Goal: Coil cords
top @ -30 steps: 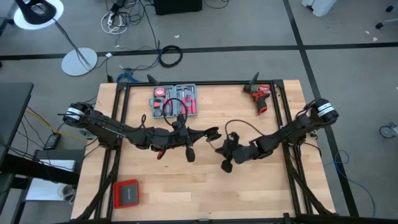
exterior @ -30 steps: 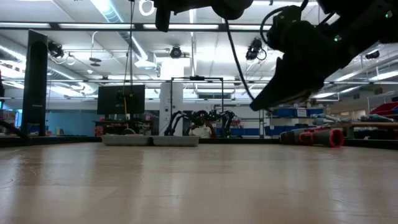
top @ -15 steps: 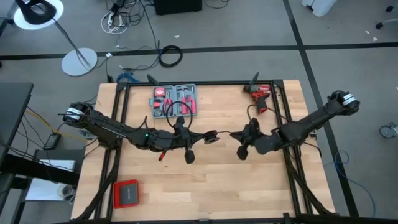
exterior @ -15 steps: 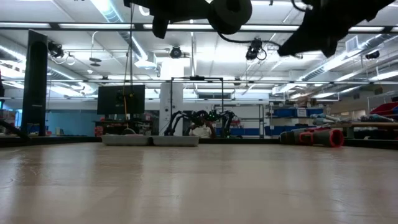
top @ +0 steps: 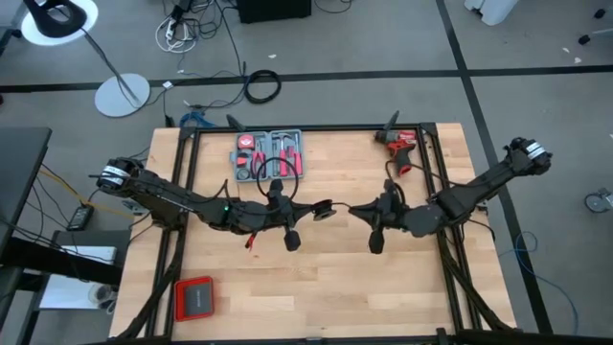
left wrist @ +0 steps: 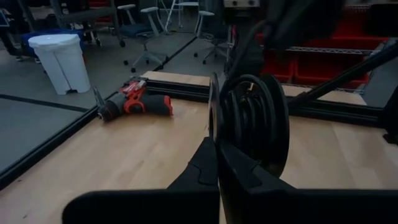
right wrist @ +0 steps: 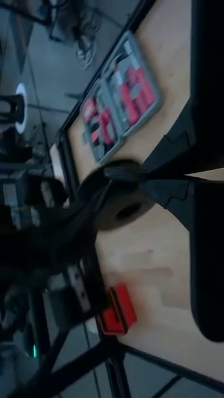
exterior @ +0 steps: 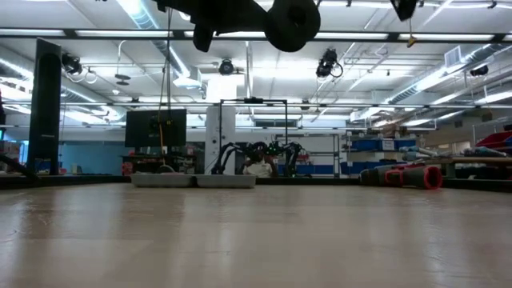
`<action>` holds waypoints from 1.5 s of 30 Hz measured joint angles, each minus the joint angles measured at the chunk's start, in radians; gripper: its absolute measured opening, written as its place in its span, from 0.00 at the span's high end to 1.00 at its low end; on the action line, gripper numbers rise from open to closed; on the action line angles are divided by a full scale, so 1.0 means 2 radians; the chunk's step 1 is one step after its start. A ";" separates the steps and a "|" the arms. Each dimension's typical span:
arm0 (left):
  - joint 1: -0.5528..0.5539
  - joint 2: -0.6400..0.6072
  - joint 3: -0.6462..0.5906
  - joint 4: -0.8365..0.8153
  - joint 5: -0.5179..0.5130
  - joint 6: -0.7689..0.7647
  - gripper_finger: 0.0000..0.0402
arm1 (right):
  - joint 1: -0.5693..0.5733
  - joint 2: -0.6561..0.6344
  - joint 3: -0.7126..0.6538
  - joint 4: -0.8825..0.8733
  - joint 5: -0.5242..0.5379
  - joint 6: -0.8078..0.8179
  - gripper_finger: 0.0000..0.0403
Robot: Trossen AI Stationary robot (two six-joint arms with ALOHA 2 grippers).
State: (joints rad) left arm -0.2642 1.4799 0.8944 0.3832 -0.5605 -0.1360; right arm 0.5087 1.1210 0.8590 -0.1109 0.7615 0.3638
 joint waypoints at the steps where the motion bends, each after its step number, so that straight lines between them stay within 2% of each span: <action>1: 0.000 0.000 0.000 0.000 -0.001 0.000 1.00 | 0.000 0.010 0.010 0.002 -0.005 -0.008 0.99; 12: 0.000 0.000 0.000 0.012 -0.004 -0.002 1.00 | -0.010 0.128 0.119 0.003 -0.016 -0.079 0.99; 19: -0.004 0.000 0.000 0.024 -0.049 -0.012 1.00 | -0.026 0.182 0.141 0.004 -0.011 -0.093 0.99; 34: -0.003 0.000 0.029 0.021 -0.064 -0.026 1.00 | -0.060 0.199 0.142 0.027 -0.012 -0.117 0.99; 41: -0.002 0.000 0.030 0.041 -0.049 -0.029 1.00 | -0.054 0.199 0.142 -0.027 0.015 -0.082 0.99; 45: -0.003 0.000 0.031 0.011 -0.028 -0.051 1.00 | -0.043 0.198 0.142 -0.083 0.025 -0.046 0.99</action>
State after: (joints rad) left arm -0.2701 1.4802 0.9554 0.4048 -0.6168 -0.2381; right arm 0.4235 1.5168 1.1435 -0.2762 0.8116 0.2727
